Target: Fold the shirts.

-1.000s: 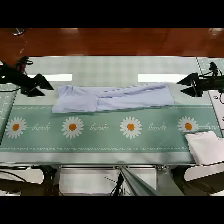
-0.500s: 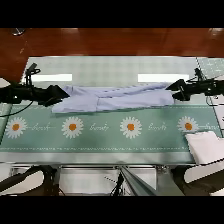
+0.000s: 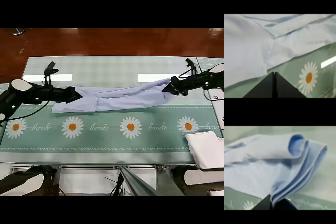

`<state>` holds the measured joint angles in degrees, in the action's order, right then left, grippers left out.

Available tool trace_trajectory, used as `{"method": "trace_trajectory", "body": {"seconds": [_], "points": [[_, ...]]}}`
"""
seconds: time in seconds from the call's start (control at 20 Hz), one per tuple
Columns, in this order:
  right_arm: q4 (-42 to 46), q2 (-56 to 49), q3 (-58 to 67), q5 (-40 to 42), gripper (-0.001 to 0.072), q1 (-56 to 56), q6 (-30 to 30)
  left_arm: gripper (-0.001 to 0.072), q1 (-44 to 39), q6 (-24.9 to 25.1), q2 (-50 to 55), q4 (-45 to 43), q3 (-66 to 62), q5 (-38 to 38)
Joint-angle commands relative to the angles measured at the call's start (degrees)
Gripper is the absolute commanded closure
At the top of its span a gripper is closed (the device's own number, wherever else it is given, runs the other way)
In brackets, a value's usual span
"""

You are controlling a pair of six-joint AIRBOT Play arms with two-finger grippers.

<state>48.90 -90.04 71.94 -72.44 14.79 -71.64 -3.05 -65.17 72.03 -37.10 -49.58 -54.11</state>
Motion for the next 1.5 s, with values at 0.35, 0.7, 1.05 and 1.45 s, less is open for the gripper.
{"method": "trace_trajectory", "body": {"seconds": [0.35,0.7,1.05,1.45], "points": [[8.9,47.8,-21.7,-5.6,0.0693,-0.2,-10.5,0.0686,-22.7,-6.7,18.9,-2.7,-18.0,7.0],[6.4,58.4,-22.5,-7.5,0.0693,-0.2,-14.2,0.0685,-41.6,-15.9,33.7,0.3,-33.9,3.9],[5.0,58.4,-22.5,-6.9,0.0692,-0.2,-14.1,0.0684,-45.9,-12.9,36.4,5.8,-36.7,-0.6],[-2.5,52.4,-22.5,2.5,0.0693,-14.1,-14.0,0.0684,-8.4,-10.9,17.9,2.8,-30.2,-14.1]]}}
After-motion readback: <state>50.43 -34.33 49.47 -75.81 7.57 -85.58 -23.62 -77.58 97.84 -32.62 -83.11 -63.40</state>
